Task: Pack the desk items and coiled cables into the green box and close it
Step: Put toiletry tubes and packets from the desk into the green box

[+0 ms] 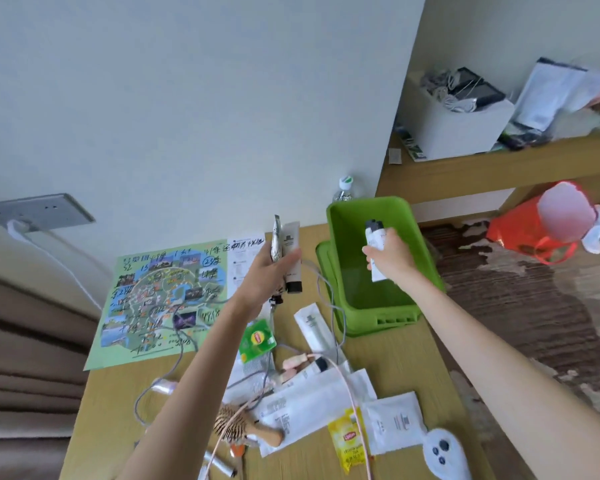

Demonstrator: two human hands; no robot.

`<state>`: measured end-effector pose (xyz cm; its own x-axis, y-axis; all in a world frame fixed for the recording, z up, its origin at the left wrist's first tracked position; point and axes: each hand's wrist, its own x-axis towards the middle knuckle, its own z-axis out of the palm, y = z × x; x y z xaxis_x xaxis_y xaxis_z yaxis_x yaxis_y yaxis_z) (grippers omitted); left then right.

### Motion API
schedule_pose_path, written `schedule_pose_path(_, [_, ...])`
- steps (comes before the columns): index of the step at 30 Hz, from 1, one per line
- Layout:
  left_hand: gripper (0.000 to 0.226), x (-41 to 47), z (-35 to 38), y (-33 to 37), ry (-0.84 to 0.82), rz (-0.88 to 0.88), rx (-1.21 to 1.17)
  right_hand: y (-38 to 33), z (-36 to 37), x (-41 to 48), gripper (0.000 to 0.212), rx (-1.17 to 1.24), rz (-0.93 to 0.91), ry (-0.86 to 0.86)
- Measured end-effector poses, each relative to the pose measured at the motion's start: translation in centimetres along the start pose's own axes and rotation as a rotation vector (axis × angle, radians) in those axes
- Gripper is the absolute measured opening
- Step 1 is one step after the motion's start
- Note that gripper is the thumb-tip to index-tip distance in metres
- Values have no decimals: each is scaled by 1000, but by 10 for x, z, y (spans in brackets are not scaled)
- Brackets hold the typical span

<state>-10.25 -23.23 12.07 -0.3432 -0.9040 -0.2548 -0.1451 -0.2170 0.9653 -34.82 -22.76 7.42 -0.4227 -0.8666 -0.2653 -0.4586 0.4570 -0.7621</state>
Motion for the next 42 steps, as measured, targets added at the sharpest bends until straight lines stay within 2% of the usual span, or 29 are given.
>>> schedule_pose_path(2, [15,15,3,-3,4,-28,17,9,10,17,32,-173,80,-115])
schedule_pose_path(5, [13,32,6,-11,-9,-48,18,19,27,32,58,-416,153,-237])
schedule_pose_path(8, [16,41,10,-20,-11,-81,27,31,40,38,73,-543,188,-303])
schedule_pose_path(12, [9,48,18,-28,-28,-95,6,41,44,42,76,-692,188,-341])
schedule_pose_path(15, [9,55,29,-26,-27,-101,26,33,30,37,63,-760,73,-321])
schedule_pose_path(17, [11,62,40,-20,-47,-93,30,23,13,30,43,-724,-67,-200])
schedule_pose_path(19, [15,68,53,-13,-87,-70,4,20,-7,19,27,-629,-237,28])
schedule_pose_path(21, [21,76,69,-8,-93,-48,32,23,-29,7,25,-576,-393,250])
schedule_pose_path(23, [27,85,89,-7,-83,-41,147,36,-46,-4,36,-581,-447,363])
schedule_pose_path(25, [29,94,112,-10,-94,-67,301,54,-55,-12,50,-535,-372,346])
schedule_pose_path(28, [26,106,147,-23,-117,-136,563,77,-54,-20,60,-396,-243,204])
schedule_pose_path(32, [52,119,174,-51,-127,-217,892,96,-42,-22,65,-244,-238,192])
schedule_pose_path(38, [75,129,187,-76,-167,-340,945,99,-39,-20,65,-239,-214,230])
schedule_pose_path(42, [66,133,187,-76,-210,-384,909,102,-39,-21,63,-231,-237,243])
